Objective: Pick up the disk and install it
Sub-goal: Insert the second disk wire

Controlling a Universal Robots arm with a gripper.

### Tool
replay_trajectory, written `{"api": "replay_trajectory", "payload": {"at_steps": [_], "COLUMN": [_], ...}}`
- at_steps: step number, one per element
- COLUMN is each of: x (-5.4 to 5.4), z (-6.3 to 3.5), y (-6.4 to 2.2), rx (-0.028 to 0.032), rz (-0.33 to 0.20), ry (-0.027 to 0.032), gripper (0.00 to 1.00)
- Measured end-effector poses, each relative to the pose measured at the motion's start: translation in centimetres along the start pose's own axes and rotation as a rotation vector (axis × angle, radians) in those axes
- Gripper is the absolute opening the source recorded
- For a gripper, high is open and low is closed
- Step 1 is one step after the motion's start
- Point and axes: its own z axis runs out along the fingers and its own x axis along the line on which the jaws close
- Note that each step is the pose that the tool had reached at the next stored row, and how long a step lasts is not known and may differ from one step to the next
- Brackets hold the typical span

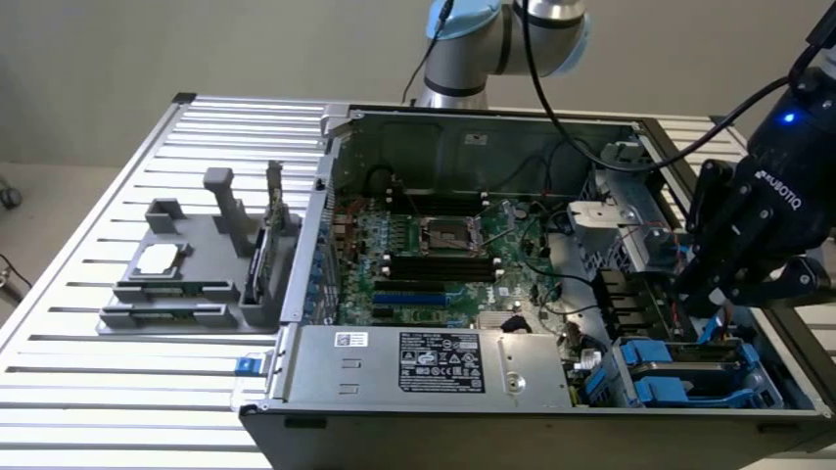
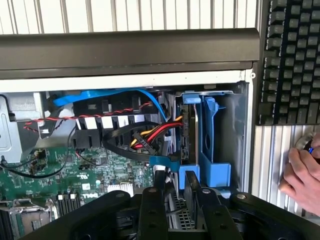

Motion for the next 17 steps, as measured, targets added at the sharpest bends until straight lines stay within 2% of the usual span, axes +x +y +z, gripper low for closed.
{"api": "replay_trajectory", "payload": {"at_steps": [17], "x": [0.06], "z": [0.31], "y": [0.69], "rx": [-0.0010], "rz": [0.001], "ry": [-0.0011], "gripper": [0.31]}}
